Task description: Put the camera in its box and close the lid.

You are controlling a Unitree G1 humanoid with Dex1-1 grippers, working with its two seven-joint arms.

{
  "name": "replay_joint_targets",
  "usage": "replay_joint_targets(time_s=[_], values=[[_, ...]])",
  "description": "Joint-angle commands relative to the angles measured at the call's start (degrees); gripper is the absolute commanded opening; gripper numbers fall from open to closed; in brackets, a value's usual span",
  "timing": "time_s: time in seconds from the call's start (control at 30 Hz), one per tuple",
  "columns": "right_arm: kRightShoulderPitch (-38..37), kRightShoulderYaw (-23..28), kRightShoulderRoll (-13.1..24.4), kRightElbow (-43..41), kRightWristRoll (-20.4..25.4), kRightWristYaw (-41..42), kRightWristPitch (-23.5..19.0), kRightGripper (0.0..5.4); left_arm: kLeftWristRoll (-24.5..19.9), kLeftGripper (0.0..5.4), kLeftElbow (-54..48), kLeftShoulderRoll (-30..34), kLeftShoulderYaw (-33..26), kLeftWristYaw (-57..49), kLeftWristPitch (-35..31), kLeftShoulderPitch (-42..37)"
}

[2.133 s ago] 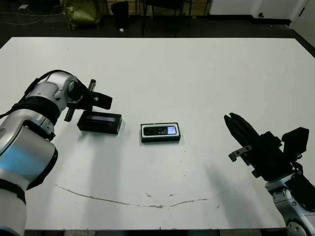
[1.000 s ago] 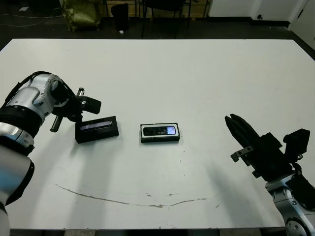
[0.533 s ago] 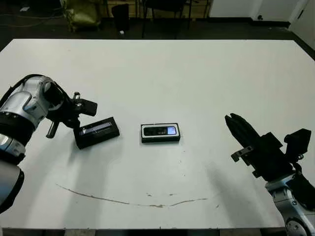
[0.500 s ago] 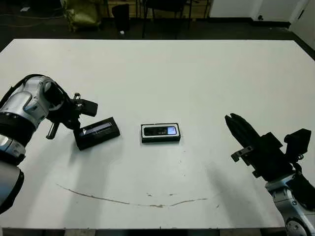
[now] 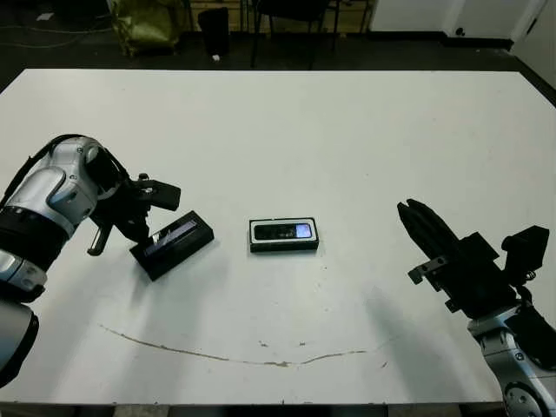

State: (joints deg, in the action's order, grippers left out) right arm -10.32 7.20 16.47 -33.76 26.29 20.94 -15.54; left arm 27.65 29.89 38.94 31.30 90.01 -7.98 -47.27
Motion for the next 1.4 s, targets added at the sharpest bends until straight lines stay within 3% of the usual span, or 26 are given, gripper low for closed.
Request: replay_joint_targets(time_s=[0.03, 0.4, 0.63, 0.8, 0.9, 1.07, 1.17, 1.27, 1.4], values=[[-0.09, 0.18, 0.59, 0.31, 0.11, -0.45, -1.5, 0.01, -1.85, 0.0, 0.07, -1.14, 3.53, 2.44, 0.59, 5.43], [-0.43, 0.09, 0.73, 0.08, -0.64, -0.95, -1.77, 0.01, -2.27, 0.0, 0.66, -0.83, 4.43, 0.21, -1.96, 5.88], [-1.46, 0.37, 1.3, -3.69, 0.3, -1.9, -4.21, 0.01, 5.06, 0.0, -3.66, 3.08, 2.44, -20.89, 3.63, 9.81], [-1.88, 0.06, 0.85, -4.37, 0.81, -1.76, -3.95, 0.01, 12.18, 0.0, -6.33, 4.25, 0.5, -33.01, -2.77, 13.11], [-2.17, 0.05, 0.72, -2.75, 0.61, -0.79, -2.45, 0.01, 12.19, 0.0, -6.98, 5.05, -1.34, -35.29, -3.46, 14.38], [-2.97, -0.3, 0.72, -3.81, 0.09, -1.48, -2.46, 0.01, 3.23, 0.0, -13.49, 6.48, -11.99, -37.76, -4.71, 18.87], [-3.23, -0.2, 0.97, -3.63, -0.44, -1.81, -2.81, 0.01, -6.17, 0.0, -20.85, 6.19, -22.35, -38.27, -8.39, 22.12], [-2.8, -0.19, 0.62, -0.1, -0.49, 0.31, -0.07, 0.01, -16.07, 0.0, -30.12, 5.91, -32.26, -37.28, -13.94, 25.91], [-2.87, -0.95, 0.21, -2.22, 0.12, -0.47, -0.99, 0.01, -27.72, 0.0, -40.03, 4.92, -41.56, -36.25, -21.13, 30.64]])
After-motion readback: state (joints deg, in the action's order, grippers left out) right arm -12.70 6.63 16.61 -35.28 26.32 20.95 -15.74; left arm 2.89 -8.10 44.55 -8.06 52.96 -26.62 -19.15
